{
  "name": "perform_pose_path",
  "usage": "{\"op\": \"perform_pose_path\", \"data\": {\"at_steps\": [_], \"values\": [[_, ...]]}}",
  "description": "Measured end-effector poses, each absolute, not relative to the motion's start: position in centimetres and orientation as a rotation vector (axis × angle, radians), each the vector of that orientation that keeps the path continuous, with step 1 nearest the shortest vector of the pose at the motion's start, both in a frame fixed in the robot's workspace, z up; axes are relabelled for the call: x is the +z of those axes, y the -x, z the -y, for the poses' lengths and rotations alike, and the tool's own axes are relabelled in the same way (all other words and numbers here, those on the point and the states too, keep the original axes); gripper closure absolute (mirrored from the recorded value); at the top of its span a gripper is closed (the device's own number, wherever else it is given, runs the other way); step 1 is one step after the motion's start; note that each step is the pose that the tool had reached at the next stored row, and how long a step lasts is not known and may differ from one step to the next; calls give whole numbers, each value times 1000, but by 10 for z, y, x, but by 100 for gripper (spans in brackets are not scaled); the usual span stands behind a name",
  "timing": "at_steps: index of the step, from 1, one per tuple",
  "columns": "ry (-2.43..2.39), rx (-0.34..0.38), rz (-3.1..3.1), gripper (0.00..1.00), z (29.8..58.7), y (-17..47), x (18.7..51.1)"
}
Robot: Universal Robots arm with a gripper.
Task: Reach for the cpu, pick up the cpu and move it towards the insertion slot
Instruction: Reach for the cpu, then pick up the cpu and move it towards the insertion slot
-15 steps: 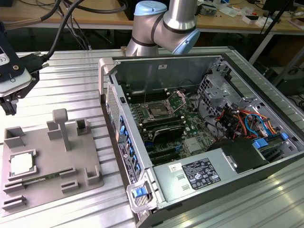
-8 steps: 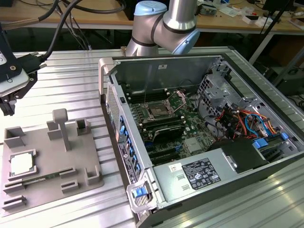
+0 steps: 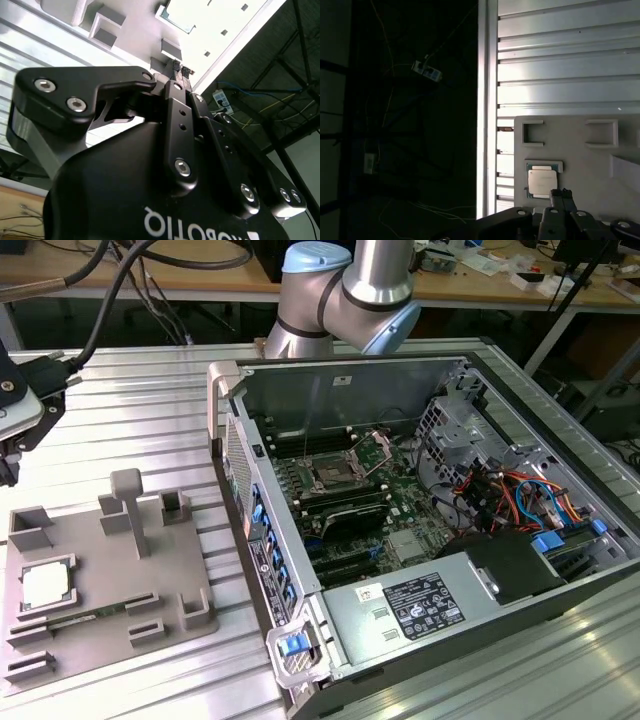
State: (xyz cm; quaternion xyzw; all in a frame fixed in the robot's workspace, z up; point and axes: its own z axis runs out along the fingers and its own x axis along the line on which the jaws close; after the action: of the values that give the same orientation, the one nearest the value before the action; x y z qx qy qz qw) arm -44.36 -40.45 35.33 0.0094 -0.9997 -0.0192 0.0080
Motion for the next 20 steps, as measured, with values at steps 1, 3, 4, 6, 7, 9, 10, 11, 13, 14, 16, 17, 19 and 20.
{"op": "perform_pose_path", "data": {"at_steps": [1, 3, 4, 6, 7, 9, 10, 11, 13, 14, 16, 17, 19, 20], "values": [[-29, -60, 3125, 89, 405, 447, 353], [-29, -60, 3125, 89, 405, 450, 353], [-29, -60, 3125, 89, 406, 452, 353], [-30, -60, 3125, 89, 406, 456, 353], [-30, -60, 3125, 89, 406, 457, 353], [-29, -60, 3125, 89, 407, 459, 353], [-29, -60, 3125, 89, 407, 460, 353], [-30, -60, 3125, 89, 407, 460, 353], [-30, -60, 3125, 89, 407, 460, 353], [-30, -60, 3125, 89, 407, 460, 353], [-30, -60, 3125, 83, 407, 460, 353], [-30, -60, 3125, 76, 407, 460, 353], [-30, -60, 3125, 64, 407, 460, 353], [-30, -60, 3125, 58, 407, 460, 353]]}}
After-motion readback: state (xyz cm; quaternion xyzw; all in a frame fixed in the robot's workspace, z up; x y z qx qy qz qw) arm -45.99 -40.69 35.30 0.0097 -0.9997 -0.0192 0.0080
